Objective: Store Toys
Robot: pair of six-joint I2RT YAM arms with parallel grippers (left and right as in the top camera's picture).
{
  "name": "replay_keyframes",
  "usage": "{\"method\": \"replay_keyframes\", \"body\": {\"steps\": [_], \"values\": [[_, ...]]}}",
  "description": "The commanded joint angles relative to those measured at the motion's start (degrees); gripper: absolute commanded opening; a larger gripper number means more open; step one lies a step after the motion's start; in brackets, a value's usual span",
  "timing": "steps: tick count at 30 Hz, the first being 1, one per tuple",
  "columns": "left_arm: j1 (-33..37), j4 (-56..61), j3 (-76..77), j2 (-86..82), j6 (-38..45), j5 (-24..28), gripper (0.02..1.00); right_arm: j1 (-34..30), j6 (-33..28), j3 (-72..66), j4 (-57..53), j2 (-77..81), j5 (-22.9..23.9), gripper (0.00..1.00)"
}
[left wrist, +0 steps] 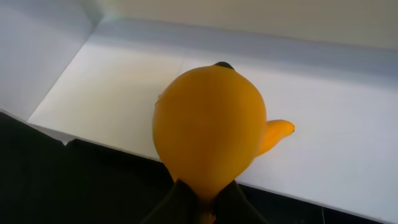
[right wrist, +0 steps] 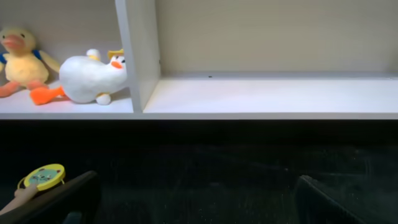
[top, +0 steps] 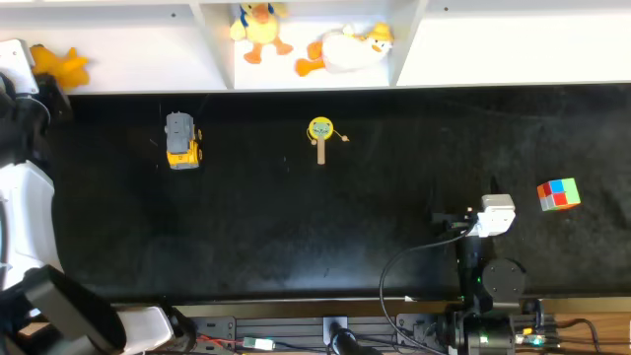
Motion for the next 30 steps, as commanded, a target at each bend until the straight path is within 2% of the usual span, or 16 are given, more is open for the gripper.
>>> {"method": "replay_keyframes", "body": {"steps": [1, 30], "values": [[0.26, 0.74, 0.44, -2.29, 1.49, -0.92, 0.038, -0.11, 0.2, -0.15, 0.17, -0.52, -0.52, 0.993], [0.13, 3.52, 0.44, 3.32, 1.38, -0.76, 0.047, -0.11, 0.2, -0.15, 0.17, -0.52, -0.52, 0.996]]}}
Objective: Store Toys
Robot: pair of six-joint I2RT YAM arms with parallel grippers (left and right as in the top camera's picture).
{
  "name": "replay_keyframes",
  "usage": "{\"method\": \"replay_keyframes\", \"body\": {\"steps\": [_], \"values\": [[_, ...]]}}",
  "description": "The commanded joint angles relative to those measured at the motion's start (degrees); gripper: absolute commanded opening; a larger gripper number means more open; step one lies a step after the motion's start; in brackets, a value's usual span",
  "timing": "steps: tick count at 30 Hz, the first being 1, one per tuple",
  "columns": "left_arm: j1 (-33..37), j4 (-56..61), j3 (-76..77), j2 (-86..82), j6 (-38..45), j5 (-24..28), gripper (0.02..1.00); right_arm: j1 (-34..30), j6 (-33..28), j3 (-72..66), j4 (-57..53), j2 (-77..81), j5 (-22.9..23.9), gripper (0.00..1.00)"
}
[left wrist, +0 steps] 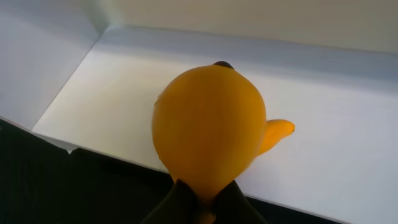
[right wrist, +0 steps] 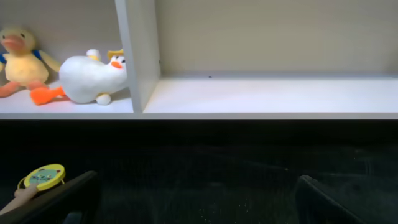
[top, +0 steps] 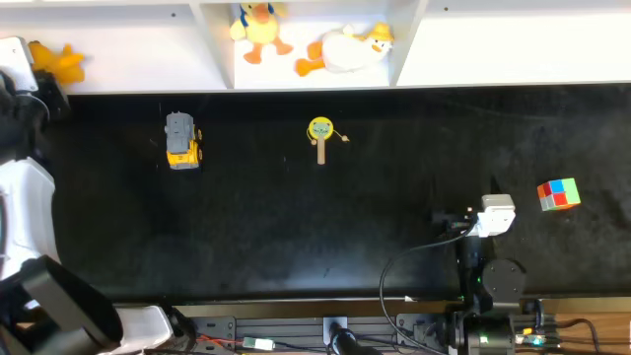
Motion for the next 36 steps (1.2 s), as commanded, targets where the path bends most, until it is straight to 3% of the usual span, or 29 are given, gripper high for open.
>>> {"method": "replay_keyframes", "body": {"steps": [1, 36], "values": [[0.13, 0.15, 0.44, 1.46, 0.98, 0.24, 0.047, -0.11, 0.22, -0.15, 0.22, -0.52, -0.52, 0.996], [-1.49, 7.65, 0.46, 5.99, 0.79, 1.29, 0.058, -0.11, 0.22, -0.15, 0.22, -0.52, -0.52, 0.993]]}}
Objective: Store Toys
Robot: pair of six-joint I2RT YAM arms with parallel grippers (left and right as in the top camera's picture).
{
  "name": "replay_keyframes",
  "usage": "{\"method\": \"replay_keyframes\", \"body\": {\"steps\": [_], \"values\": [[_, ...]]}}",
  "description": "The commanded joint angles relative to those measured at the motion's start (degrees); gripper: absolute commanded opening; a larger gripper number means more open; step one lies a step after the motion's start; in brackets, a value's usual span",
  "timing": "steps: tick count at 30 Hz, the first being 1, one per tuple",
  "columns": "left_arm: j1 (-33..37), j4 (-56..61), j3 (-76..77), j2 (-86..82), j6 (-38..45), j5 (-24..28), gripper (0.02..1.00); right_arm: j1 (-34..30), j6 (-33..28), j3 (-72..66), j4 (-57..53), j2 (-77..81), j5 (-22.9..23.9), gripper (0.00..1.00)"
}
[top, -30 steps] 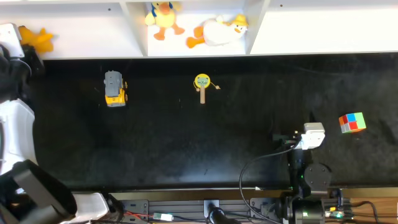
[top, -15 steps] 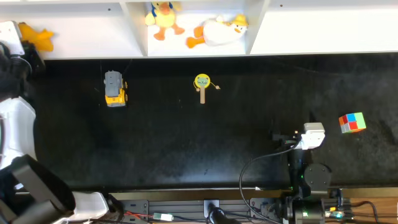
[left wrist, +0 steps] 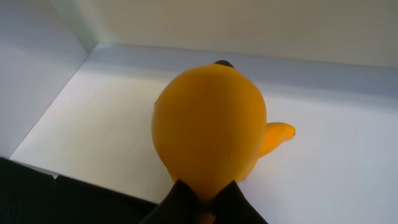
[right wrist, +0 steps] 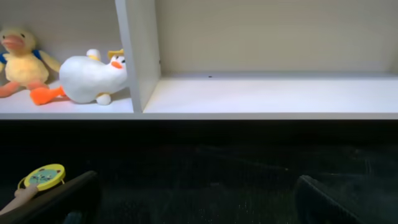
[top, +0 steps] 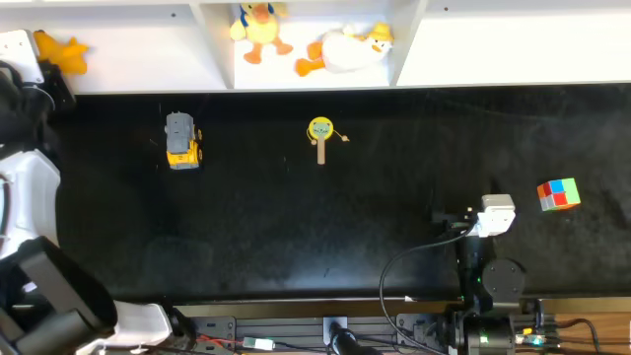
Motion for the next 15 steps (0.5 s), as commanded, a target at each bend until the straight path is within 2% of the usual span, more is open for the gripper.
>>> {"method": "replay_keyframes", "body": {"steps": [1, 15], "values": [[-0.22, 0.72, 0.46, 2.23, 0.79, 0.61, 0.058, -0.11, 0.22, -0.15, 0.2, -0.52, -0.55, 0.996], [-0.92, 5.38, 0.46, 3.82, 0.79, 0.61, 0.062, -0.11, 0.24, -0.15, 0.2, -0.52, -0.55, 0.996]]}}
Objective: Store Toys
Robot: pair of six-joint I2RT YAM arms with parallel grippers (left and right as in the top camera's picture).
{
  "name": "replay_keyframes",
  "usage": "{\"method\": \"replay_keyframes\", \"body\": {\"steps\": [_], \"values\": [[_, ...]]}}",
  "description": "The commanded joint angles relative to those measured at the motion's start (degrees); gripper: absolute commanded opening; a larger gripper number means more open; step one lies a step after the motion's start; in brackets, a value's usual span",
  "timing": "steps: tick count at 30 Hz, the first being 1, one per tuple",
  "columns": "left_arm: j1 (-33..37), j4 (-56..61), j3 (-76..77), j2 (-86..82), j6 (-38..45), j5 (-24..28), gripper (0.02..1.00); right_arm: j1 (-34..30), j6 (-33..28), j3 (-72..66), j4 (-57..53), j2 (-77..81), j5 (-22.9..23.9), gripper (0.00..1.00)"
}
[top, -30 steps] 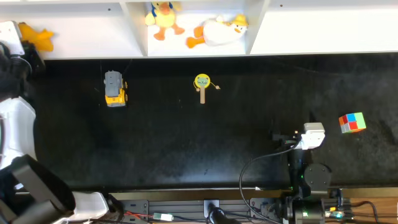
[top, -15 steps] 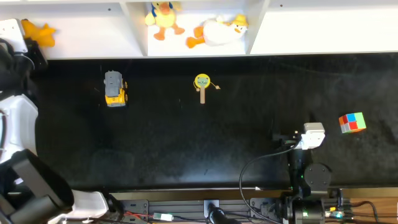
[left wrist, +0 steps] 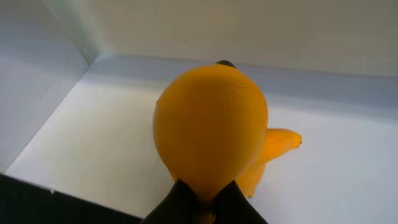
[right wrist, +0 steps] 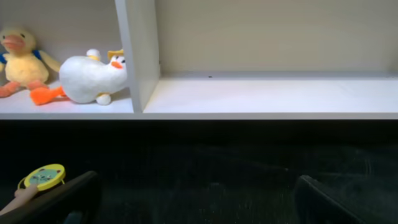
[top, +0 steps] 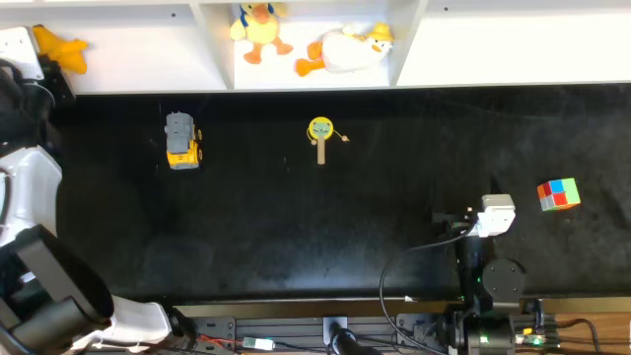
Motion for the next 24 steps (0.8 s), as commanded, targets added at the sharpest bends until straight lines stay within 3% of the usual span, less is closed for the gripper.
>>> {"method": "replay_keyframes", "body": {"steps": [1, 21, 24], "values": [[-1.09, 0.83, 0.44, 1.55, 0.79, 0.35, 0.064, -0.11, 0.17, -0.15, 0.17, -0.52, -0.55, 0.993], [-1.6, 1.2, 0.44, 1.55, 0.79, 0.37, 0.088, -0.11, 0.17, -0.15, 0.17, -0.52, -0.55, 0.993], [-1.57, 1.2, 0.44, 1.55, 0.79, 0.37, 0.172, -0.11, 0.17, -0.15, 0.17, -0.52, -0.55, 0.996]]}}
